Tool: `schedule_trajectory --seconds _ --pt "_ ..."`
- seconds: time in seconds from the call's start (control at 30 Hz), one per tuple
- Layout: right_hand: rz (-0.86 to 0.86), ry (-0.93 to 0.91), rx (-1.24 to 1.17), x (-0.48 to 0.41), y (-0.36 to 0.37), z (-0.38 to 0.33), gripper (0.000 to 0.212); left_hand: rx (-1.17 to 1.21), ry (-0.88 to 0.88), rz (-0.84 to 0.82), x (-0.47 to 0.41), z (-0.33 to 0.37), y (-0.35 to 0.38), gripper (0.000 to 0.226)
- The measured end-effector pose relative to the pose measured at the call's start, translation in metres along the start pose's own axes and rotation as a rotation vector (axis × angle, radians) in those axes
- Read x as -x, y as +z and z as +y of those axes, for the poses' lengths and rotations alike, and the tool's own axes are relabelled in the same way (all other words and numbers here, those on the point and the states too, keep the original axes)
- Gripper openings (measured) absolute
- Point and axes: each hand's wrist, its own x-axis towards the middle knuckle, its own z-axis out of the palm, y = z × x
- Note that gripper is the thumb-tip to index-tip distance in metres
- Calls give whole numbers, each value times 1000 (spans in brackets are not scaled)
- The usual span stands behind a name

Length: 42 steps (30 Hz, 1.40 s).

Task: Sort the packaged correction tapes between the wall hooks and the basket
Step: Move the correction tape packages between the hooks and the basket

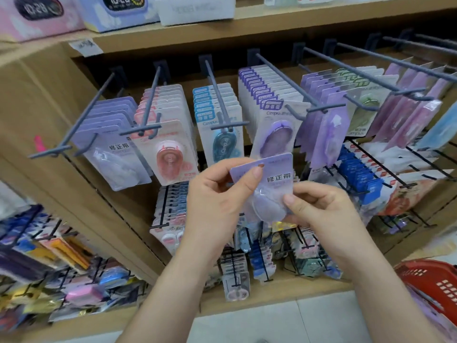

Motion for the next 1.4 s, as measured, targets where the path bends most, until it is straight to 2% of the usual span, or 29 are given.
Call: schedule_trajectory --seconds 0.1,0.2,0.33,0.53,0.73,0.93,1.2,1.4 --pt "-133 -31 39 -7 27 3 15 -53 48 70 9 7 -29 6" --pt "-264 -33 190 -14 61 8 24 -4 25 251 15 12 -62 8" --pt "-365 -60 300 -19 111 10 14 70 30 480 17 20 -103 11" --pt "-458 -79 313 -23 161 12 5 34 95 607 11 32 -149 12" --pt "-415 -74 301 -27 185 15 9 -71 195 639 -8 34 -164 10" --pt "-380 -42 290 -29 188 21 16 -159 185 527 -21 29 -168 6" --pt "-371 -55 272 -30 196 27 16 -131 20 539 -32 28 -177 12" --pt "-336 -40 223 -34 197 27 6 -125 -58 456 -19 28 -174 18"
